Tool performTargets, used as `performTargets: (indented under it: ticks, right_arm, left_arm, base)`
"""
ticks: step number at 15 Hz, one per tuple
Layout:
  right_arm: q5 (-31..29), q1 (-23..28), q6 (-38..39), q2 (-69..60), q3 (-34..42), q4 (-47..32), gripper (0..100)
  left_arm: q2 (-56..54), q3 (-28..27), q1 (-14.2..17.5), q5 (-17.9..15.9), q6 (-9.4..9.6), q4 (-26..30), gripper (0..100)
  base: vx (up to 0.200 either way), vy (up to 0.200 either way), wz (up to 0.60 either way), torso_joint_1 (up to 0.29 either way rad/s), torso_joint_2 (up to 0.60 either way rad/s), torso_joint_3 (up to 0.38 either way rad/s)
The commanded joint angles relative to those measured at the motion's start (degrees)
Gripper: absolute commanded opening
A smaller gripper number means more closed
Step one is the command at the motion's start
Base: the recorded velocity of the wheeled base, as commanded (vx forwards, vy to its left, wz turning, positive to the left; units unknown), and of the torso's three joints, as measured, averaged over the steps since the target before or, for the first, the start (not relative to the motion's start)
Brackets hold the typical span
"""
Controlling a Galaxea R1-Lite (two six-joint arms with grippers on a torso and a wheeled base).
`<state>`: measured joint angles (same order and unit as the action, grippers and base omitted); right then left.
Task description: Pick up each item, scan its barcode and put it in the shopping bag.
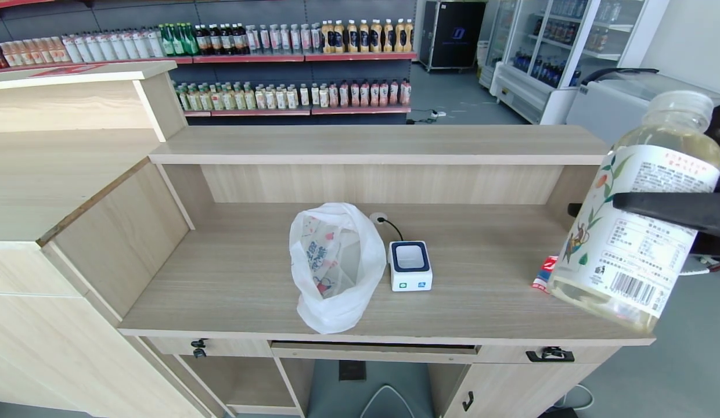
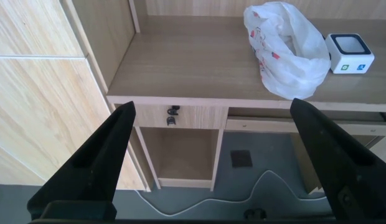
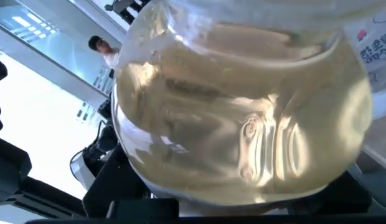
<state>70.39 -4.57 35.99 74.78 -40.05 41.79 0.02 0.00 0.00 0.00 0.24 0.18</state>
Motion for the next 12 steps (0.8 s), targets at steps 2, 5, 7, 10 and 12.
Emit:
performTargets:
  ticks: [2,5,7,10,12]
  right_arm:
    - [0.01,-2.46,0.93,-3.67,1.99,-0.04,0]
    - [0.01,-4.13,3.56,-5.78,3.66,-0.04,0]
    - [-0.08,-4.39,3.83,-6.22,3.92,-0.13,0]
    - [-0.25,-4.48,4.18,-6.4,4.63,-0.04,0]
    - [-0.43,-4.39,4.18,-6.31,4.8,-0.04,0]
  left_arm:
    - [-0.02,0.0,0.0,0.0,0.02,-0.01,100]
    - [-0.02,0.0,0.0,0.0,0.02,-0.01,100]
    - [-0.02,0.0,0.0,0.0,0.02,-0.01,100]
    - [-0.02,0.0,0.0,0.0,0.02,-0.01,100]
    - [-0.02,0.0,0.0,0.0,0.02,-0.01,100]
  base:
    - [0.0,0.0,0.0,0.0,0.0,0.0]
    - [0.0,0.0,0.0,0.0,0.0,0.0]
    - [0.0,0.0,0.0,0.0,0.0,0.0]
    - [0.0,0.0,0.0,0.0,0.0,0.0]
    - [0.0,0.0,0.0,0.0,0.0,0.0]
